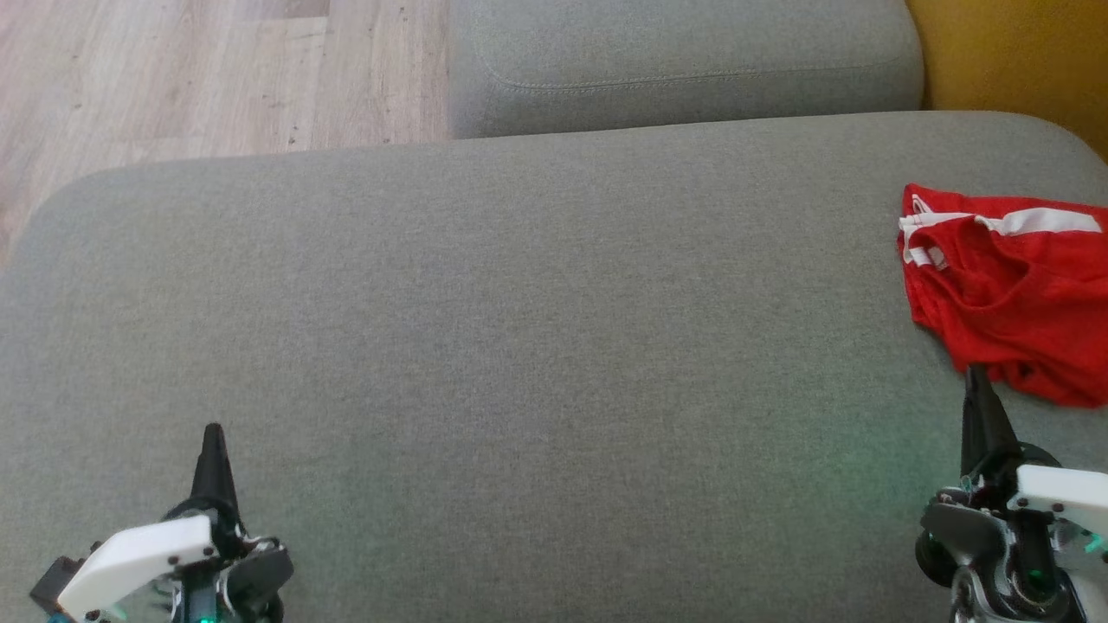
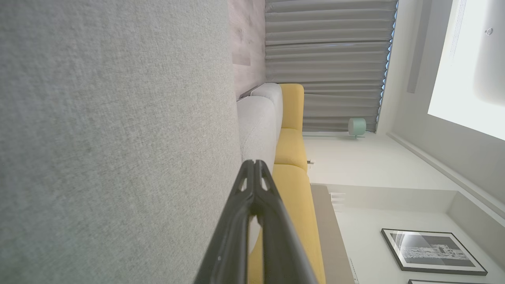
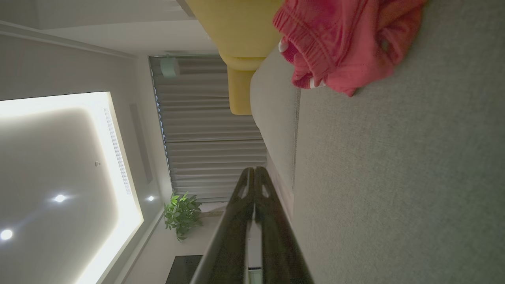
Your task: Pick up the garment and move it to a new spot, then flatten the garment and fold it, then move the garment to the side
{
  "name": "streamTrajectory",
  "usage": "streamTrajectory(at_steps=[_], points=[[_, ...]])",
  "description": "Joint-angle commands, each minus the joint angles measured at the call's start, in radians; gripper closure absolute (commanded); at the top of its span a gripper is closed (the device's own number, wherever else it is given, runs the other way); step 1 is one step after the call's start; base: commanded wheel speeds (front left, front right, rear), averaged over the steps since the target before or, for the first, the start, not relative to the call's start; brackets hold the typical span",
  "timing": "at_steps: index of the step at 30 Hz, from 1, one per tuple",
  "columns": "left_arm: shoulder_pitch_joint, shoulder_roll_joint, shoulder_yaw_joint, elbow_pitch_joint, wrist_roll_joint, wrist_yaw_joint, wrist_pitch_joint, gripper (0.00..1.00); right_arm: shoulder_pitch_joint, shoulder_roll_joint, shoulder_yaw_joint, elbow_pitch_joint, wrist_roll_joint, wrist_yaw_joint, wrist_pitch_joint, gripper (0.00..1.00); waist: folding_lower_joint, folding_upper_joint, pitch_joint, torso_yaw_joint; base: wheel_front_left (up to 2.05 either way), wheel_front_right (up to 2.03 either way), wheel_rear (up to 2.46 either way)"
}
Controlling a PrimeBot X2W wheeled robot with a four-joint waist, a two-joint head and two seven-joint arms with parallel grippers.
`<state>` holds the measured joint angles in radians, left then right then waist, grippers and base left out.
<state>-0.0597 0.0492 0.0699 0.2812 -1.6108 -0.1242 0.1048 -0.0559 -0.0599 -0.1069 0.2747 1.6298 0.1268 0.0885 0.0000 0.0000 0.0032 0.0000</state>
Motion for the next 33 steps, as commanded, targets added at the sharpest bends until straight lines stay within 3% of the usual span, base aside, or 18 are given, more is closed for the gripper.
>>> streamTrajectory(at_steps=[1, 33], points=[[-0.048, 0.004, 0.04, -0.036, -0.001, -0.007, 0.006, 1.0, -0.05, -0.007, 0.016, -0.031, -0.002, 0.004, 0.006, 1.0, 0.0, 0.0, 0.0, 0.0, 0.0, 0.0, 0.0], [-0.048, 0.003, 0.042, -0.036, 0.001, -0.007, 0.007, 1.0, -0.051, -0.001, 0.008, -0.031, -0.009, 0.004, 0.013, 1.0, 0.0, 0.0, 0.0, 0.0, 0.0, 0.0, 0.0]])
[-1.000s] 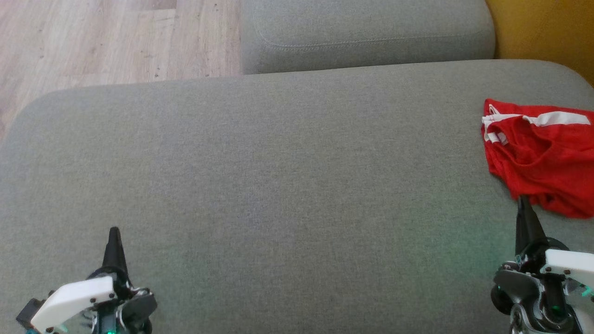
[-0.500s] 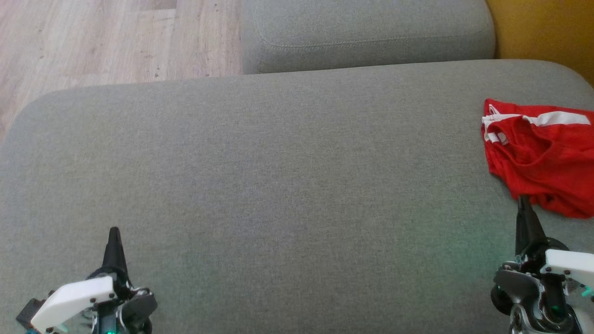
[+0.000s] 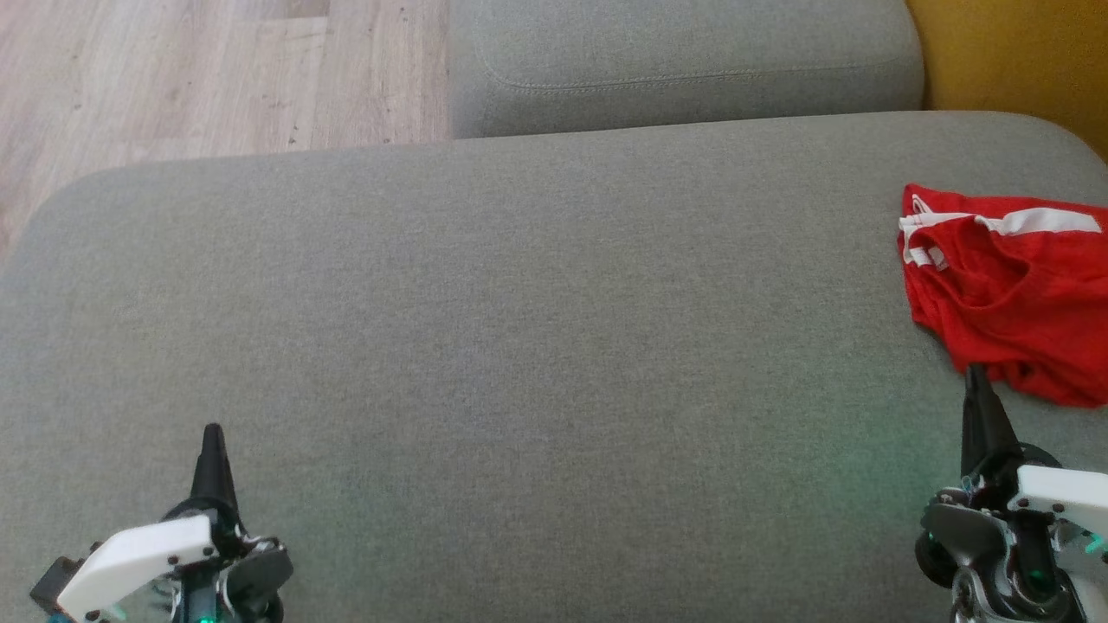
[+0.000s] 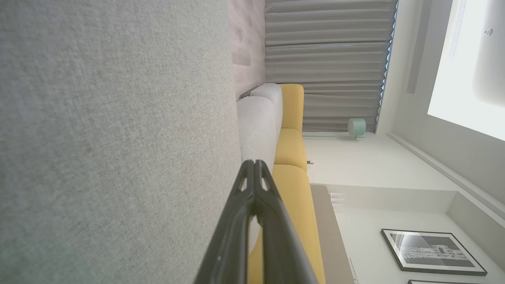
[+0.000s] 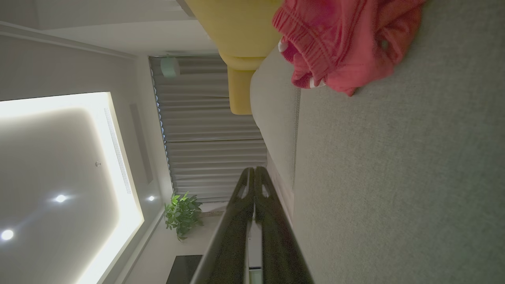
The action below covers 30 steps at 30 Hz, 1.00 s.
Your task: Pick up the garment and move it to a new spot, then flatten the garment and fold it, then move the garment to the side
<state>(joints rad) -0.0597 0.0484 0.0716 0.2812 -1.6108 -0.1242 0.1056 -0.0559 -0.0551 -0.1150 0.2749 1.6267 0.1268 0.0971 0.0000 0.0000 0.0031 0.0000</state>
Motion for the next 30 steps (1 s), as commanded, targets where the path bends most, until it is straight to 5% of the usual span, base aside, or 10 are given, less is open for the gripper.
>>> streamTrajectory(at_steps=[1, 30], points=[[-0.048, 0.004, 0.041, -0.036, 0.001, -0.007, 0.006, 1.0, -0.051, -0.006, 0.016, -0.031, -0.006, 0.004, 0.004, 1.0, 0.0, 0.0, 0.0, 0.0, 0.0, 0.0, 0.0], [-0.048, 0.003, 0.042, -0.036, 0.002, -0.007, 0.007, 1.0, -0.051, -0.002, 0.011, -0.031, -0.01, 0.004, 0.008, 1.0, 0.0, 0.0, 0.0, 0.0, 0.0, 0.0, 0.0]])
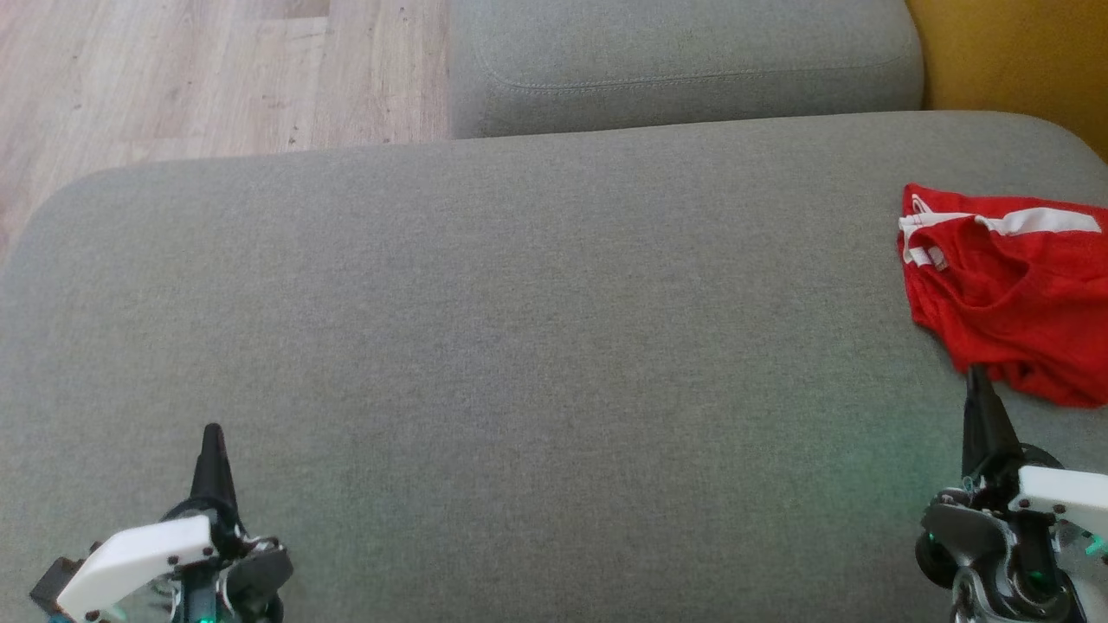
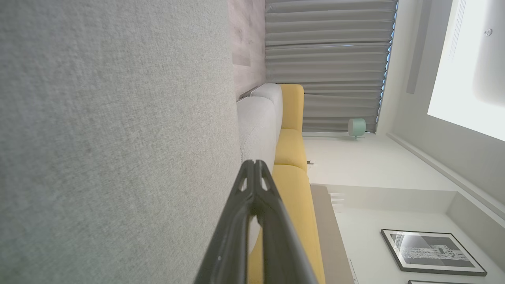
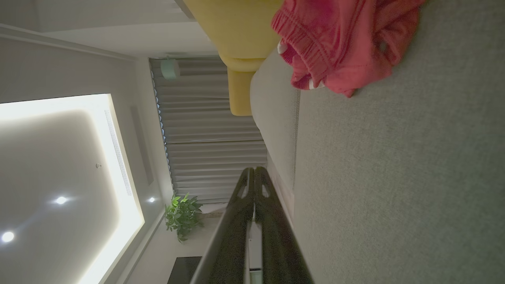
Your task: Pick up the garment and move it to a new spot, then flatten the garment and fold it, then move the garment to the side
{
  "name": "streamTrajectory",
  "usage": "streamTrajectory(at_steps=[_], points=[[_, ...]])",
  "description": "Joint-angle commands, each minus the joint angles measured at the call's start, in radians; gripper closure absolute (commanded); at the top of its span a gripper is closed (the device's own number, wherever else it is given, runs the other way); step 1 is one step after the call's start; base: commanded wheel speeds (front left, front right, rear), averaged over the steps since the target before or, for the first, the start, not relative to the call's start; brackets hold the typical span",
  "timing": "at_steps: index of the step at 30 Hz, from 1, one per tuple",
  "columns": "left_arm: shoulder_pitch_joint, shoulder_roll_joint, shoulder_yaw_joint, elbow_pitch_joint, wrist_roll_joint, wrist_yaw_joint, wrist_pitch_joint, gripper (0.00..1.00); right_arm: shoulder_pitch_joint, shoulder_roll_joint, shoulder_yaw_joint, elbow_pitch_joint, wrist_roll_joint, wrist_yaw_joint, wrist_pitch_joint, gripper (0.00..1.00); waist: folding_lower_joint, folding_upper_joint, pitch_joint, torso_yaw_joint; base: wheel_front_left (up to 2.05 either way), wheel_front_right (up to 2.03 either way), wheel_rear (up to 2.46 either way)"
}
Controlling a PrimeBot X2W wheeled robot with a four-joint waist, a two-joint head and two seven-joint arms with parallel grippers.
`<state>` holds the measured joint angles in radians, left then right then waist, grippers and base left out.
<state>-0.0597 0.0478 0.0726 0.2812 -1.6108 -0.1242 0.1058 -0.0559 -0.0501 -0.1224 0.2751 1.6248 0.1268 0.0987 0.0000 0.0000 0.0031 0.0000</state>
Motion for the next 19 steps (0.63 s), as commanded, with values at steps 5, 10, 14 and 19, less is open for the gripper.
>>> streamTrajectory(at_steps=[5, 10, 14, 19], points=[[-0.048, 0.004, 0.041, -0.036, 0.002, -0.007, 0.007, 1.0, -0.051, -0.007, 0.017, -0.031, -0.009, 0.004, 0.007, 1.0, 0.0, 0.0, 0.0, 0.0, 0.0, 0.0, 0.0], [-0.048, 0.003, 0.041, -0.036, 0.002, -0.007, 0.007, 1.0, -0.051, -0.006, 0.017, -0.031, -0.01, 0.004, 0.008, 1.0, 0.0, 0.0, 0.0, 0.0, 0.0, 0.0, 0.0], [-0.048, 0.003, 0.041, -0.036, 0.002, -0.007, 0.007, 1.0, -0.051, -0.006, 0.016, -0.031, -0.01, 0.004, 0.008, 1.0, 0.0, 0.0, 0.0, 0.0, 0.0, 0.0, 0.0], [-0.048, 0.003, 0.041, -0.036, 0.002, -0.007, 0.007, 1.0, -0.051, -0.006, 0.016, -0.031, -0.01, 0.004, 0.009, 1.0, 0.0, 0.0, 0.0, 0.0, 0.0, 0.0, 0.0]])
